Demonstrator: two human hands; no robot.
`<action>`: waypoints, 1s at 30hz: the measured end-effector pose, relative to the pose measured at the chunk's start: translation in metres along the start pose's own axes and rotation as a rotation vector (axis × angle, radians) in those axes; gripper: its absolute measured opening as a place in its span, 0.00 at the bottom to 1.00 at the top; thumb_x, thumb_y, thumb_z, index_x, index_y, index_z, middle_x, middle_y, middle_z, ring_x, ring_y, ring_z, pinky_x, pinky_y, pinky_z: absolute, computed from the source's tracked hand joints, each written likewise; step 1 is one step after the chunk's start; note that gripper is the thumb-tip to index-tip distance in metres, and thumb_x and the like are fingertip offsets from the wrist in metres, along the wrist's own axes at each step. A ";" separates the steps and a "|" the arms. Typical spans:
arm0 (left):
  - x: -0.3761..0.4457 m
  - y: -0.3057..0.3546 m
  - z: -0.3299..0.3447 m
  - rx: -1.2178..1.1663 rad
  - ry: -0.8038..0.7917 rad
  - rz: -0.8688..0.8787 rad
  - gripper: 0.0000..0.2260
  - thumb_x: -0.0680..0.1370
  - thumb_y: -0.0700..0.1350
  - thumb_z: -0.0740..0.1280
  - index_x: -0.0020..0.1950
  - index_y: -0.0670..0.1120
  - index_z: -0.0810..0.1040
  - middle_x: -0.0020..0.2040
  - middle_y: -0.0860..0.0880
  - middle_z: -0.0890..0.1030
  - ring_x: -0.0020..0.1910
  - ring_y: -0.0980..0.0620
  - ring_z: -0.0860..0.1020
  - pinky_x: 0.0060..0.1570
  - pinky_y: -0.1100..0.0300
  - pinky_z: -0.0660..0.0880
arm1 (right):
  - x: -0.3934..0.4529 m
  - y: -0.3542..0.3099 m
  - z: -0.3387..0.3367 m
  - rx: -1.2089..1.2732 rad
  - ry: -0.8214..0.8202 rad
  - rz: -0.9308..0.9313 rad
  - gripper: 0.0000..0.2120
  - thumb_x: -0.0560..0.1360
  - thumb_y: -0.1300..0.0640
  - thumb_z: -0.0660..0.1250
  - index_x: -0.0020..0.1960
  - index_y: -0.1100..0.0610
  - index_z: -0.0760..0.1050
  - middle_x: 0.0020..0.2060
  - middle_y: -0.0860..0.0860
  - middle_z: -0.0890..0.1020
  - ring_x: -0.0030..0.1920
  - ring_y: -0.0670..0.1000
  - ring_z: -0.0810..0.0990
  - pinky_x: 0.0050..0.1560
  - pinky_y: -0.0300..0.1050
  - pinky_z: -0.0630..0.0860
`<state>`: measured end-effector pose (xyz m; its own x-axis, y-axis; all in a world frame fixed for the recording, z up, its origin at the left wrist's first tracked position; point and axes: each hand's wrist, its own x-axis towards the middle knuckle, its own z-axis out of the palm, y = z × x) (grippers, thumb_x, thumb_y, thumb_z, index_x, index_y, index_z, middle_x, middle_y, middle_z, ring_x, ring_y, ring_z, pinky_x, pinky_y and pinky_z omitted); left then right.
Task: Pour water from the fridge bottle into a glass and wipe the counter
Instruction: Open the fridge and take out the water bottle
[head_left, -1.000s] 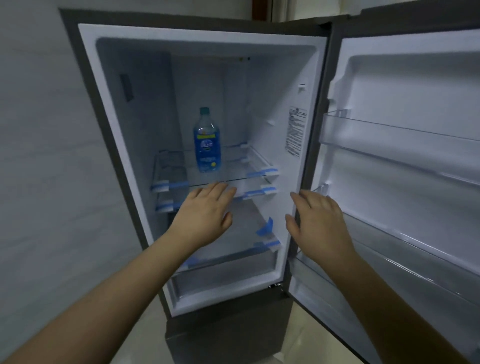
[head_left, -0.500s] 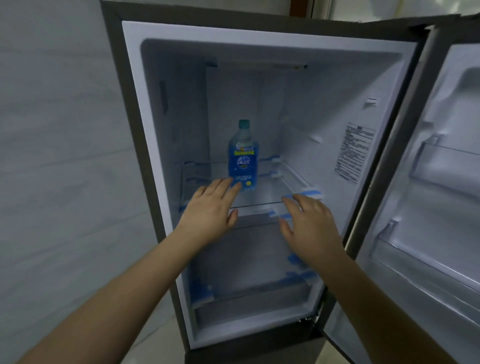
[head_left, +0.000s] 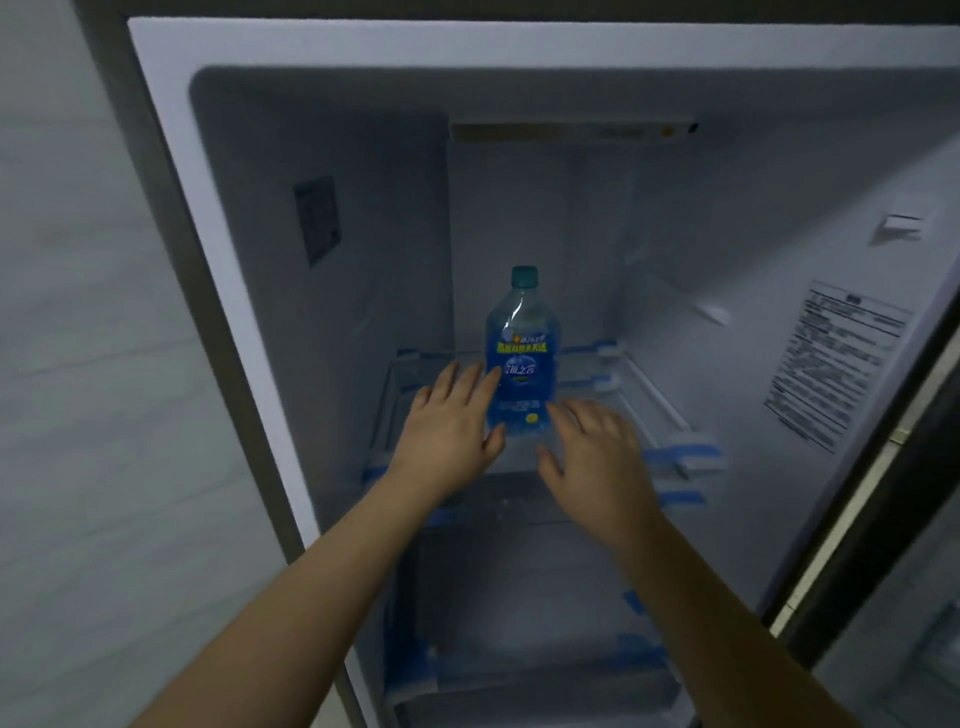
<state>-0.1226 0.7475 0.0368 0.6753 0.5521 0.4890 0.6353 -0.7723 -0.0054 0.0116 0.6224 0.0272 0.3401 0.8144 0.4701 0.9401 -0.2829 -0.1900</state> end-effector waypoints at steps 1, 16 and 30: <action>0.006 0.001 0.003 -0.030 -0.008 -0.050 0.31 0.78 0.57 0.63 0.78 0.46 0.60 0.76 0.46 0.66 0.75 0.43 0.62 0.67 0.46 0.65 | 0.005 0.002 0.004 0.015 0.001 0.000 0.30 0.73 0.44 0.52 0.66 0.59 0.75 0.58 0.57 0.80 0.58 0.59 0.78 0.60 0.57 0.74; 0.085 0.004 0.021 -1.098 0.011 -0.441 0.48 0.69 0.55 0.78 0.80 0.53 0.51 0.68 0.57 0.69 0.65 0.61 0.69 0.56 0.74 0.69 | 0.023 0.031 0.034 0.135 -0.130 0.078 0.30 0.80 0.46 0.57 0.78 0.53 0.55 0.75 0.54 0.63 0.74 0.54 0.60 0.74 0.51 0.54; 0.102 0.003 0.020 -1.199 -0.063 -0.423 0.34 0.66 0.42 0.81 0.68 0.46 0.70 0.56 0.50 0.82 0.54 0.53 0.82 0.52 0.60 0.79 | 0.021 0.033 0.036 0.828 -0.180 0.336 0.32 0.80 0.49 0.61 0.79 0.52 0.52 0.76 0.50 0.60 0.75 0.49 0.60 0.73 0.45 0.59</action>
<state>-0.0446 0.8081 0.0693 0.5409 0.8124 0.2176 0.0909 -0.3136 0.9452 0.0492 0.6485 0.0003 0.5193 0.8414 0.1497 0.4522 -0.1219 -0.8835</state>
